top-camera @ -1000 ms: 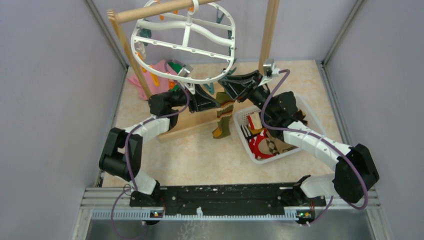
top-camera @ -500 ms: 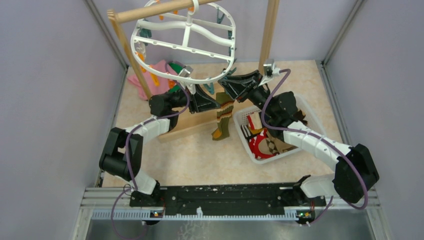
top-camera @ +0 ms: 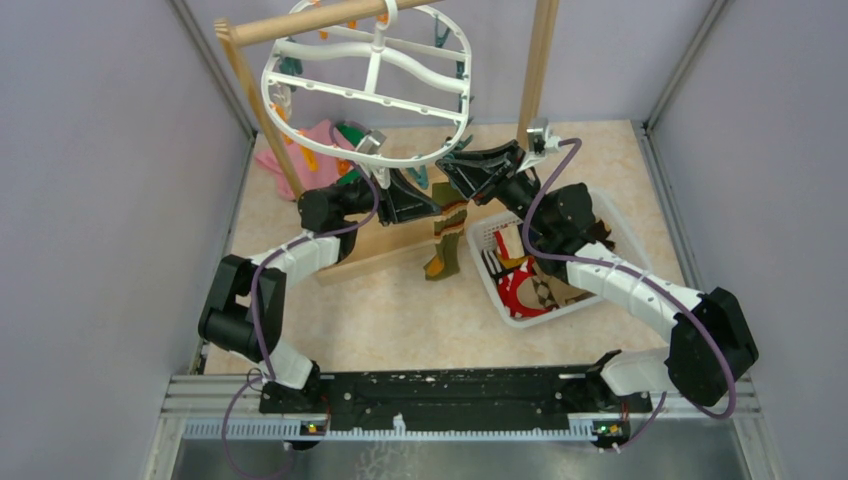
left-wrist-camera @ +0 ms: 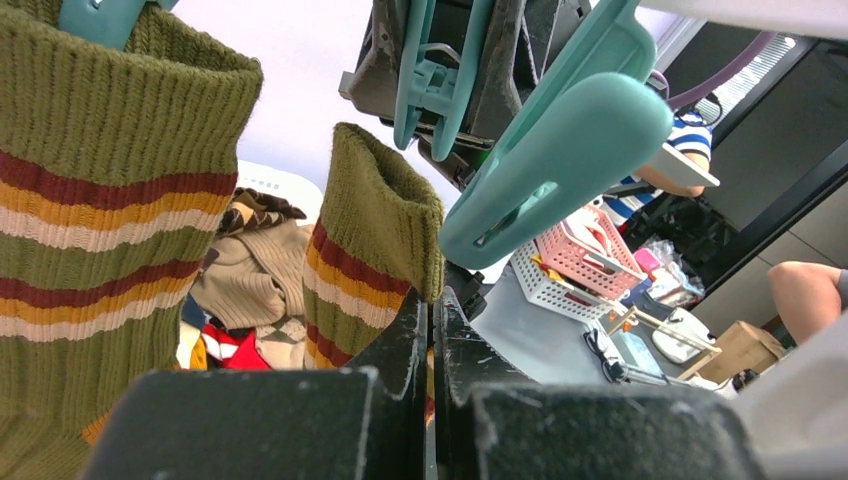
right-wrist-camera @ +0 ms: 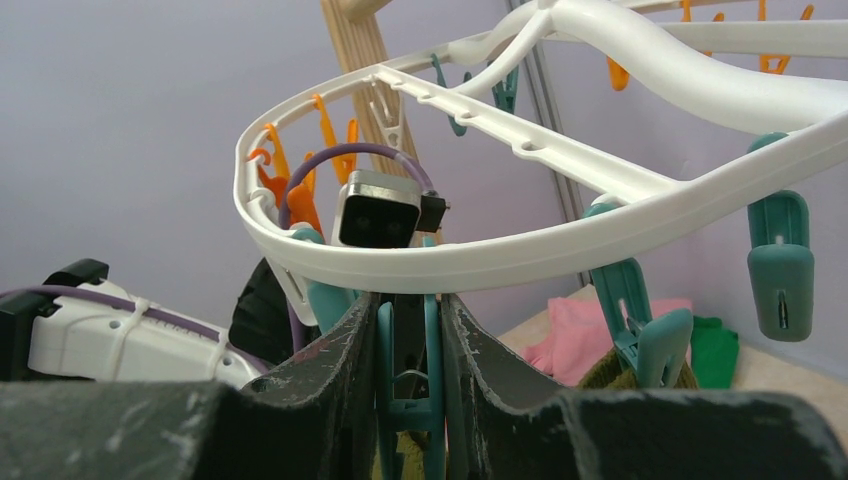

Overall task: Clip the socks to the hanger
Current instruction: Clamp the sock onto the hanger.

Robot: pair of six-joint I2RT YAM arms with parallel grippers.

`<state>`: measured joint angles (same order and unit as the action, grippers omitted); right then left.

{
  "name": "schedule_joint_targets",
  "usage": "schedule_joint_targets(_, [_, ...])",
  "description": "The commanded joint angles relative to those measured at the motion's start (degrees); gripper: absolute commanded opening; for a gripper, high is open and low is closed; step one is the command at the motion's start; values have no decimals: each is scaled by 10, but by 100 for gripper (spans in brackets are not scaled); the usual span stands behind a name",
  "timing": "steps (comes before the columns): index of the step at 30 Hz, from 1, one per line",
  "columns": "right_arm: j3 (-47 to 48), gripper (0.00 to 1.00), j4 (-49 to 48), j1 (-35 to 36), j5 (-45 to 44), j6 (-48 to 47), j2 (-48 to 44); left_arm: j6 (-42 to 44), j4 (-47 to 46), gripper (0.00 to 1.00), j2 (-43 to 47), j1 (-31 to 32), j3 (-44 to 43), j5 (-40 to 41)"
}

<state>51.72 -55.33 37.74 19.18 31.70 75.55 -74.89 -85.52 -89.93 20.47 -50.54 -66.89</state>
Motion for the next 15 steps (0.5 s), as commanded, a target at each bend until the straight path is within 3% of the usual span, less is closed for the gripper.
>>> schedule_joint_targets(1, [-15, 1, 1, 7, 38, 10, 5, -8, -172, 0, 13, 4, -24, 20])
schedule_joint_targets(15, [-17, 1, -5, 7, 41, 3, 8, -15, -172, 0, 27, 4, -28, 29])
